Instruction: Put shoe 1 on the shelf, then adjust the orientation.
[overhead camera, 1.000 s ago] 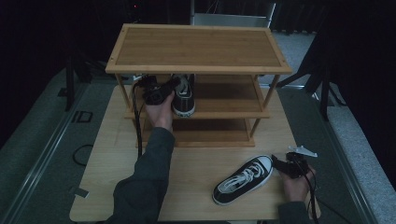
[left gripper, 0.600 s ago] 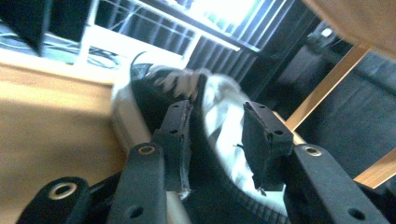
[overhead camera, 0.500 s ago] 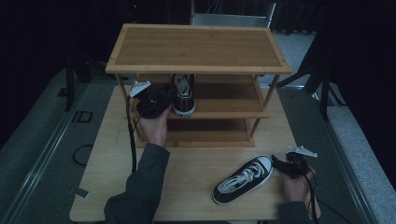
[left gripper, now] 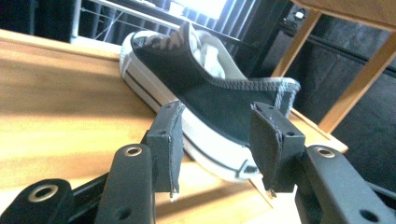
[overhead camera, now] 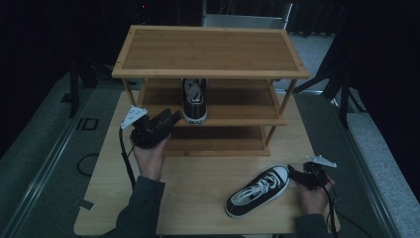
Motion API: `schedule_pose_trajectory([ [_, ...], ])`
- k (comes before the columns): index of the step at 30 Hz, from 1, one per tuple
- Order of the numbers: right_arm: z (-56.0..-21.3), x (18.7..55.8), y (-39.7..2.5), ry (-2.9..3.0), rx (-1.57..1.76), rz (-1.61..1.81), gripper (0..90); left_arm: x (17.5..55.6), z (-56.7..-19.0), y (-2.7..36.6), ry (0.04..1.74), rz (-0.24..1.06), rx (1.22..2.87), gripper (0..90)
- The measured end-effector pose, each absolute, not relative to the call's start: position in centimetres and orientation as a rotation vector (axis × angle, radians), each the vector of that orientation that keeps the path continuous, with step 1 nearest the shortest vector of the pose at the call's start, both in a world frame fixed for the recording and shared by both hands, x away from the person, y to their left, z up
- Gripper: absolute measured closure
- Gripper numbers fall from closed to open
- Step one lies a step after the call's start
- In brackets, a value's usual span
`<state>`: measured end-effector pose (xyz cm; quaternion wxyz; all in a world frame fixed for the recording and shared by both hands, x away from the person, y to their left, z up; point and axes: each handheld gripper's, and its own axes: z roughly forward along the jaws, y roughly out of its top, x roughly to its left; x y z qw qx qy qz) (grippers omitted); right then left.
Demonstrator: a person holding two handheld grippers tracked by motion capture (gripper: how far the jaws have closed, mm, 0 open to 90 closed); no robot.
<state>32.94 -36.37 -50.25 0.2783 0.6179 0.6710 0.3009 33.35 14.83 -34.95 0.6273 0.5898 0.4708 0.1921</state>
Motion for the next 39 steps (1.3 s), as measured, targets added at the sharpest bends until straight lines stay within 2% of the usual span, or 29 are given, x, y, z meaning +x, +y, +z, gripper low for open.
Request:
schedule_pose_trajectory([
  [13, -50.2, 32.8, -36.4, 1.800, 1.661, 0.812, 24.5, 31.4, -38.5, 15.0, 1.069, 0.470, 1.421, 53.6],
  [14, -50.2, 32.8, -36.4, 1.796, 1.662, 0.814, 26.7, 31.3, -38.9, 15.0, 1.070, 0.468, 1.426, 53.6],
  [15, -50.2, 32.6, -36.7, 1.777, 1.668, 0.834, 33.2, 31.2, -39.6, 15.0, 1.076, 0.460, 1.431, 53.7],
  [21, -49.9, 32.0, -37.2, 1.745, 1.705, 0.903, 42.6, 30.9, -43.3, 15.5, 1.152, 0.401, 1.444, 53.7],
  [28, -47.2, 29.5, -36.1, 1.713, 1.617, 1.015, 55.2, 30.8, -46.7, 15.3, 1.224, 0.404, 1.517, 53.8],
  [34, -46.0, 27.6, -34.4, 1.769, 1.537, 1.067, 60.2, 31.9, -48.3, 16.0, 1.318, 0.392, 1.496, 53.8],
  [39, -45.3, 25.6, -32.4, 1.815, 1.473, 1.153, 59.8, 32.1, -48.5, 15.7, 1.318, 0.389, 1.512, 53.8],
])
